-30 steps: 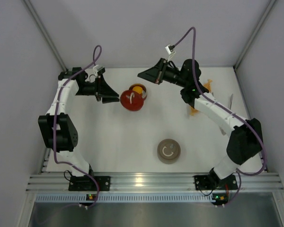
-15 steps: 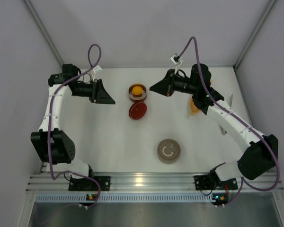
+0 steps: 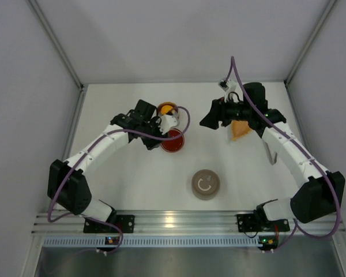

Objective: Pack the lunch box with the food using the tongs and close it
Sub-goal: Pick up the box lid from the center of the board.

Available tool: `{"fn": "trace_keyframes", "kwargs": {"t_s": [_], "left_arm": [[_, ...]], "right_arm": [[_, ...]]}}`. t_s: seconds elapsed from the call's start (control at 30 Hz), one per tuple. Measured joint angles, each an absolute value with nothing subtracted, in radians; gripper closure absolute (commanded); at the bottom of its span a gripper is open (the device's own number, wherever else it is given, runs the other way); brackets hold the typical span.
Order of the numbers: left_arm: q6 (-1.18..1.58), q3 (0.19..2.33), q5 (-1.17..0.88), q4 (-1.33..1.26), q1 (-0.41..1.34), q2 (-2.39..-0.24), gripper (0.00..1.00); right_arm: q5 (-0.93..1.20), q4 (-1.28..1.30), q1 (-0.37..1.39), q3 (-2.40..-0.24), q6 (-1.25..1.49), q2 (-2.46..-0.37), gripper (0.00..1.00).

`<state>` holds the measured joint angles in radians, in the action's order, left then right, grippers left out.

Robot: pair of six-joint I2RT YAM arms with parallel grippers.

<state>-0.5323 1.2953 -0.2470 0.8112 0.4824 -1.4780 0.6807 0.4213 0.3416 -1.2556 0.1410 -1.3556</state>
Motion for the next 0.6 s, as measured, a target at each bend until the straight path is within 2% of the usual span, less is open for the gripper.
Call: {"fn": "trace_keyframes", "kwargs": {"t_s": [0.13, 0.37, 0.6], "left_arm": [[-0.654, 1.244, -0.187, 0.706, 0.553, -1.523, 0.49], [-0.876, 1.177, -0.193, 0.575, 0.596, -1.572, 0.59], [-0.946, 1.177, -0.222, 0.569, 0.653, -1.719, 0.58]], "right_arm": [[0.674, 0.447, 0.284, -1.234, 0.122, -1.361, 0.11], [0.677, 0.466, 0.205, -1.188, 0.104, -1.361, 0.09], [0.691, 0.473, 0.174, -1.158, 0.089, -1.361, 0.08]]}}
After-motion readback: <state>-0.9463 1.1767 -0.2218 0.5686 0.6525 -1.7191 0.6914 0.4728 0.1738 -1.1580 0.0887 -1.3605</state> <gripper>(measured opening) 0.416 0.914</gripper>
